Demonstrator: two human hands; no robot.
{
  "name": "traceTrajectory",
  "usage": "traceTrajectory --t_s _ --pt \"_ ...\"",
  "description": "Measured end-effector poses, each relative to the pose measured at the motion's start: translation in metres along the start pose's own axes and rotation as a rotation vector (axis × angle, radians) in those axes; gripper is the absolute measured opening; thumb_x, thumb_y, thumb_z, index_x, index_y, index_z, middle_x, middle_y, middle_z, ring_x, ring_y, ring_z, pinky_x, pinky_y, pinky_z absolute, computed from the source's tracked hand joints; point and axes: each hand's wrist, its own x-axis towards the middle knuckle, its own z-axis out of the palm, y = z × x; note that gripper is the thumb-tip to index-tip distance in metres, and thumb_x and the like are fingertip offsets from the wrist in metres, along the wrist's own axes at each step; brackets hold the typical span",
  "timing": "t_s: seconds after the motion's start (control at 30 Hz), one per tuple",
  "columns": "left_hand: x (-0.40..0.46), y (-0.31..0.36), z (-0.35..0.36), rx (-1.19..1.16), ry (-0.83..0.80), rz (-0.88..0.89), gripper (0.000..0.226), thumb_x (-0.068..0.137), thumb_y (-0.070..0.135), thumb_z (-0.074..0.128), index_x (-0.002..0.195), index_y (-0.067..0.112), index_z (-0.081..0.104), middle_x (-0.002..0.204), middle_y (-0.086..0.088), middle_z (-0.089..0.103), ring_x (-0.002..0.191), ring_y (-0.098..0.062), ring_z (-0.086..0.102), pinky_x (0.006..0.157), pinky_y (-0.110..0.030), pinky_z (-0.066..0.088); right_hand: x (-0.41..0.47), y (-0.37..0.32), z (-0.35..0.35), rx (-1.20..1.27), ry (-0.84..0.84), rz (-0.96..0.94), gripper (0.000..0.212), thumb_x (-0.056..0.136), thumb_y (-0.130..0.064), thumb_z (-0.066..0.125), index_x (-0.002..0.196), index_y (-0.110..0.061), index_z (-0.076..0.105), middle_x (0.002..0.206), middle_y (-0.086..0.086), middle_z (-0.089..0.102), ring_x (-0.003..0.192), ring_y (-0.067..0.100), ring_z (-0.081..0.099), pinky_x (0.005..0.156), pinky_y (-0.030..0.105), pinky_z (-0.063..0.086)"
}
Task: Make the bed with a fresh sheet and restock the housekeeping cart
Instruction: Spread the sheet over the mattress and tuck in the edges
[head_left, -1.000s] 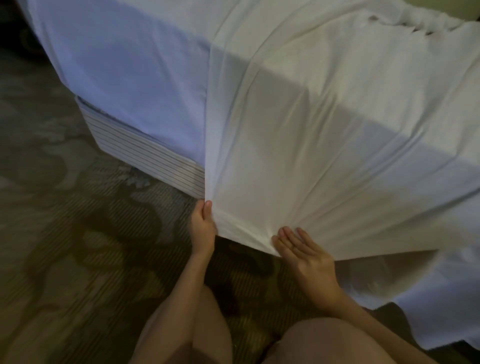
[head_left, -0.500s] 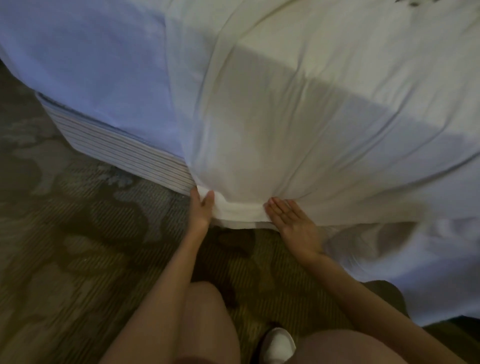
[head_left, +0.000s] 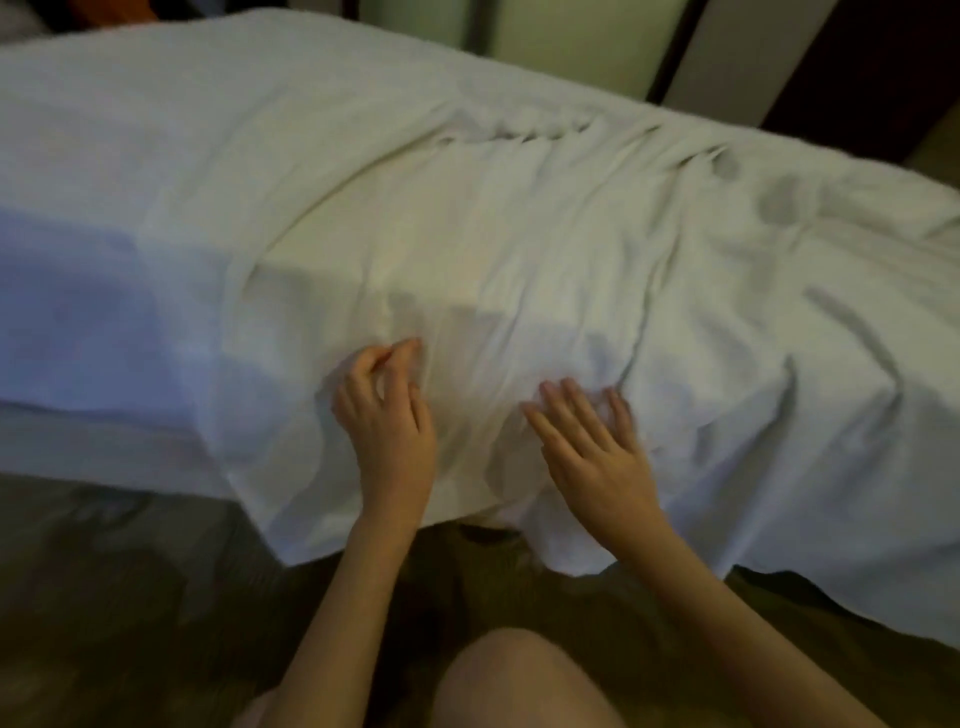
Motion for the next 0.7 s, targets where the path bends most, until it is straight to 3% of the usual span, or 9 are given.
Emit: traceTrajectory --t_s 0.13,0.23,0.37,0.53,0.63,0.7 --pt "0.035 0.051 0.027 -0.072 -0.092 0.262 0.040 0.078 0.008 0.044 0.110 0.015 0.067 0.114 -0.013 0.061 0.108 -0.027 0.046 0.096 -0.043 0.031 0.016 0.060 -0.023 -0.083 0.068 0.005 0.041 0.098 -0.020 0.046 0.139 -0.018 0.048 0.146 0.005 0.041 0.137 0.024 0.036 0.110 0.057 0.025" --pt "0.070 0.089 0.053 -0.171 -0.315 0.386 0.040 0.079 0.014 0.041 0.107 0.017 0.070 0.106 -0.005 0.067 0.100 -0.022 0.057 0.091 -0.036 0.039 0.035 0.103 -0.029 -0.045 0.035 0.043 0.040 0.101 -0.028 0.039 0.141 -0.022 0.041 0.145 0.007 0.042 0.134 0.024 0.041 0.109 0.056 0.028" --pt "0.110 0.127 0.089 -0.188 -0.696 0.254 0.047 0.079 0.024 0.033 0.106 0.017 0.071 0.102 -0.004 0.069 0.090 -0.029 0.065 0.083 -0.042 0.050 0.043 0.159 -0.042 0.086 -0.231 0.251 0.043 0.104 -0.039 0.023 0.141 -0.023 0.040 0.143 0.005 0.047 0.131 0.022 0.045 0.111 0.052 0.023" --pt "0.131 0.176 0.118 -0.171 -0.965 0.067 0.035 0.090 0.012 0.044 0.117 0.018 0.066 0.117 -0.003 0.061 0.107 -0.025 0.057 0.093 -0.038 0.045 0.038 0.227 -0.063 0.201 -0.680 0.407 0.052 0.102 -0.046 0.013 0.136 -0.026 0.047 0.140 0.000 0.049 0.127 0.020 0.051 0.107 0.045 0.022" --pt "0.123 0.208 0.124 -0.171 -1.123 -0.010 0.034 0.092 0.009 0.050 0.123 0.020 0.061 0.124 -0.001 0.056 0.112 -0.022 0.054 0.097 -0.036 0.042 0.035 0.258 -0.075 0.252 -0.904 0.400 0.053 0.101 -0.047 0.006 0.143 -0.030 0.035 0.147 -0.006 0.035 0.131 0.019 0.046 0.110 0.046 0.026" --pt "0.114 0.227 0.123 -0.207 -1.261 -0.105 0.039 0.094 0.013 0.051 0.132 0.022 0.052 0.132 0.001 0.049 0.119 -0.018 0.050 0.102 -0.031 0.040 0.039 0.278 -0.085 0.339 -0.993 0.365 0.065 0.095 -0.054 -0.006 0.148 -0.031 0.022 0.152 -0.007 0.014 0.141 0.018 0.029 0.113 0.049 0.021"
